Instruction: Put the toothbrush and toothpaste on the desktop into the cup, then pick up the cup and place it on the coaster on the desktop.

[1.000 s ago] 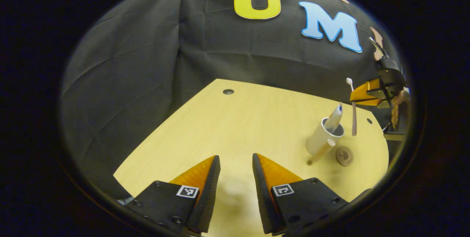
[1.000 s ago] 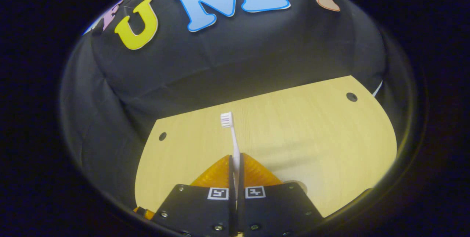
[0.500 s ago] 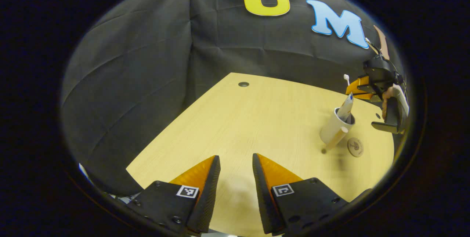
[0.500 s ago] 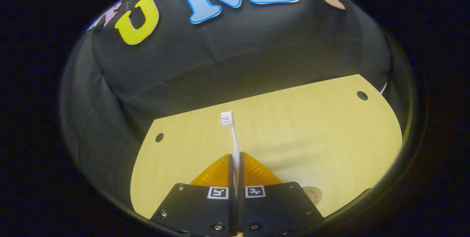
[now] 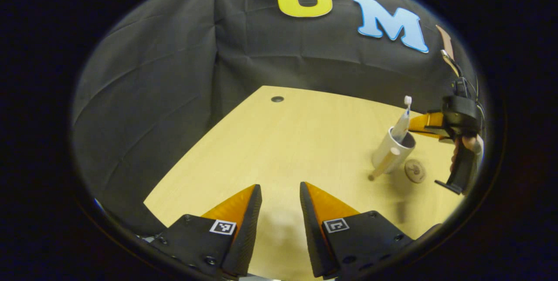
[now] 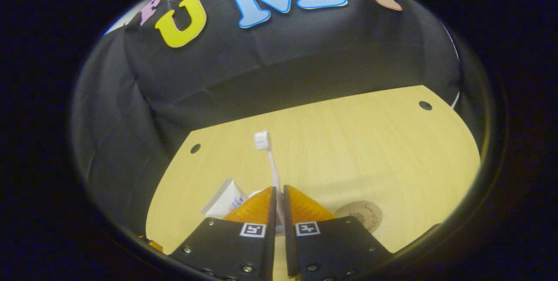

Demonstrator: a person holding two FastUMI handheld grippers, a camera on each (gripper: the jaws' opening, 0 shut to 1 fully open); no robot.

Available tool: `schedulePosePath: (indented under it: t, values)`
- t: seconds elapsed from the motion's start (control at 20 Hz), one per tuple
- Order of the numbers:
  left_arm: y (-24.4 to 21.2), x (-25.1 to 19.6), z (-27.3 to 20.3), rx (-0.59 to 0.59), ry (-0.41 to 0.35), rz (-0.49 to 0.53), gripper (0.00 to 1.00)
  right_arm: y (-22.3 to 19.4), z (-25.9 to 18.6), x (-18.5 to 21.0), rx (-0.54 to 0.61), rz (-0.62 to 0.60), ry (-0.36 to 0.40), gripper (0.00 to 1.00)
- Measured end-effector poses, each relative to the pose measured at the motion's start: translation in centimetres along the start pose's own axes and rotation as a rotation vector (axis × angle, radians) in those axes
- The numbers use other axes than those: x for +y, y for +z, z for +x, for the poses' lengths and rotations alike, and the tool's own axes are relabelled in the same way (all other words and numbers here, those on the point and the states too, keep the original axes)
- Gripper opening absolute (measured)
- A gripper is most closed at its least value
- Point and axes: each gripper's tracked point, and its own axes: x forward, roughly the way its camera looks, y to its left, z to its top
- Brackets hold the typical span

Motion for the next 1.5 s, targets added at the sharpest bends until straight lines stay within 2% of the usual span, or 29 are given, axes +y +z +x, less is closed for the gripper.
schedulePosePath:
  t: [0.25, 0.55, 0.9, 1.05, 1.15, 1.5]
  values:
    - [1.6, -5.3, 0.9, -0.018, -0.113, 0.079, 0.60, -3.7, -3.8, -3.1, 0.043, 0.018, -0.039, 0.11]
    - [3.6, -12.5, 2.0, -0.014, -0.295, 0.164, 0.58, -6.8, -7.7, -7.5, 0.074, 0.083, -0.119, 0.11]
    - [5.2, -19.1, 3.4, 0.042, -0.492, 0.359, 0.57, -8.1, -11.1, -13.1, 0.083, 0.172, -0.224, 0.10]
    - [4.0, -21.1, 3.7, 0.118, -0.555, 0.447, 0.60, -9.1, -12.6, -14.9, 0.097, 0.194, -0.261, 0.10]
    - [2.8, -21.3, 4.3, 0.203, -0.574, 0.507, 0.59, -9.8, -13.3, -15.9, 0.110, 0.212, -0.277, 0.11]
    - [-0.2, -21.7, 7.3, 0.422, -0.549, 0.702, 0.60, -11.5, -14.4, -18.5, 0.148, 0.276, -0.304, 0.11]
